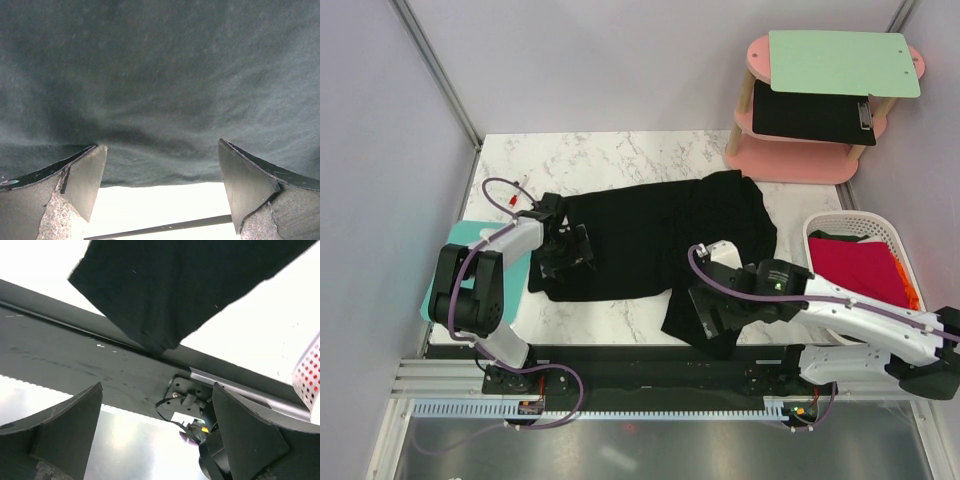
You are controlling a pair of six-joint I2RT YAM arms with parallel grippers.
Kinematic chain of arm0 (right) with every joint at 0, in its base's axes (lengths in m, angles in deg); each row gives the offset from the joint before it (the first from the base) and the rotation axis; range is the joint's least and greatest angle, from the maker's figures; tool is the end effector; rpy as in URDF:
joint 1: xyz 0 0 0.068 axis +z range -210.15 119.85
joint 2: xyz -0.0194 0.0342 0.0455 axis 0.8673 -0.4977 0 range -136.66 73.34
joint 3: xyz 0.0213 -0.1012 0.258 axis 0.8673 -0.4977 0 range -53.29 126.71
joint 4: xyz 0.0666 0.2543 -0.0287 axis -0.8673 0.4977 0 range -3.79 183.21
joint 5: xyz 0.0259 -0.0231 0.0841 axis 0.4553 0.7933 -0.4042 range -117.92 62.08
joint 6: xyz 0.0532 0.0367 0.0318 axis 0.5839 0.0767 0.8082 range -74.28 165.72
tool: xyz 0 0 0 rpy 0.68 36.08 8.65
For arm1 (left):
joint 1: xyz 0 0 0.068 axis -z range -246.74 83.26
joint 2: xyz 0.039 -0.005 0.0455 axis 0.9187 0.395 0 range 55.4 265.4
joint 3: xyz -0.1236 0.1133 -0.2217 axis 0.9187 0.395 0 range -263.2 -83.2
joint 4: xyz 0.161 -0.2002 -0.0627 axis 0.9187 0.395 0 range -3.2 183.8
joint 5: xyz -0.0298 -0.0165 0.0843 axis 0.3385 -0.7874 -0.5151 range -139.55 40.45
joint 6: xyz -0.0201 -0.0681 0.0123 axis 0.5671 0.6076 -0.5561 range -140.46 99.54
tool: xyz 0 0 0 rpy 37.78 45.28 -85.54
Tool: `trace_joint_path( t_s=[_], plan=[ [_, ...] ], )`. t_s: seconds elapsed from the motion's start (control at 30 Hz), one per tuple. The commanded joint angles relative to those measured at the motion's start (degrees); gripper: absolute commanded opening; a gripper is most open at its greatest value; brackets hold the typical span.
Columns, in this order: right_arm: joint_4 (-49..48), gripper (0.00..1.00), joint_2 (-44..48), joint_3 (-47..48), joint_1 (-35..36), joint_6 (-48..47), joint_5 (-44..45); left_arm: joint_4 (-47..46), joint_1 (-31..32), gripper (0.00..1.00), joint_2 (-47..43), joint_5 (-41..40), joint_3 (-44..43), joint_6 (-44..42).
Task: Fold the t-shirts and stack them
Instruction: Grap the side of the flattened tshirt closest away from the robot with both arms
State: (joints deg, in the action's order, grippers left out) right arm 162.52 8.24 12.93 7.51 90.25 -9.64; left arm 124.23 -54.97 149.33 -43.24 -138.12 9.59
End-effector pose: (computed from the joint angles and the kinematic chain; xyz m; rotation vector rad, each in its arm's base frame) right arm 0.0885 0.1658 0.2964 -0.4921 2.6904 0.0497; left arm 0.2927 -0.0676 0.1430 -0.4492 2.9127 -0.2767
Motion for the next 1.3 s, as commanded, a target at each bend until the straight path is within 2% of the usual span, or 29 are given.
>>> trace_joint_path(
  t_s=[0.0, 0.07, 0.2, 0.37, 0.47, 0.83, 0.93, 1.03, 1.07, 1.13, 1.17, 1.23, 1.27],
  plan=[
    [-2.82, 0.98, 3.58, 2.35, 0.28, -2.78, -0.71, -2.01, -0.17, 1.00, -4.97, -3.75, 3.67, 0.10],
    [-6.87, 0.98, 2.53, -1.08, 0.19, -4.27, -1.67, -1.84, -0.26, 1.00, -7.87, -4.63, 4.90, 0.45],
    [-13.46, 0.98, -6.58, -6.35, 1.41, -7.09, -3.17, -1.66, -2.27, 1.00, -11.74, -2.89, 7.27, 1.33],
    [-17.77, 0.98, -16.80, -5.49, 4.41, -9.37, 3.24, -1.66, -6.05, 0.99, -18.23, -0.69, 10.26, 0.98],
    [-21.02, 0.97, -22.77, -5.22, 5.90, -10.95, 4.22, -1.57, -7.37, 0.99, -21.32, 1.51, 10.80, 1.07],
    [-32.10, 0.86, -34.91, -6.36, 7.40, -12.54, 8.78, 1.77, -8.43, 0.99, -25.02, 2.66, 9.65, 0.81],
    [-32.90, 0.79, -38.34, -5.92, 7.49, -12.80, 10.01, 2.03, -8.69, 0.99, -25.11, 2.83, 9.48, 0.81],
    [-32.46, 0.60, -41.41, -5.05, 7.49, -12.81, 9.58, 2.29, -8.96, 0.99, -25.20, 2.92, 9.48, 0.63],
    [-32.20, 0.46, -41.77, -4.87, 7.40, -12.89, 9.23, 2.47, -9.13, 0.99, -25.20, 2.92, 9.39, 0.63],
    [-32.37, 0.38, -41.86, -5.22, 7.40, -12.98, 8.96, 2.47, -9.40, 0.99, -24.94, 2.75, 9.39, 0.63],
    [-32.11, 0.30, -41.86, -5.39, 7.40, -13.07, 8.96, 2.56, -9.48, 0.99, -24.59, 2.57, 9.39, 0.54],
    [-31.84, 0.23, -41.43, -6.09, 7.49, -12.98, 9.22, 2.74, -9.57, 0.99, -24.15, 2.48, 9.39, 0.63],
    [-31.84, 0.14, -41.25, -6.27, 7.49, -12.89, 9.40, 2.82, -9.75, 0.99, -23.88, 2.05, 9.21, 0.63]
  ],
)
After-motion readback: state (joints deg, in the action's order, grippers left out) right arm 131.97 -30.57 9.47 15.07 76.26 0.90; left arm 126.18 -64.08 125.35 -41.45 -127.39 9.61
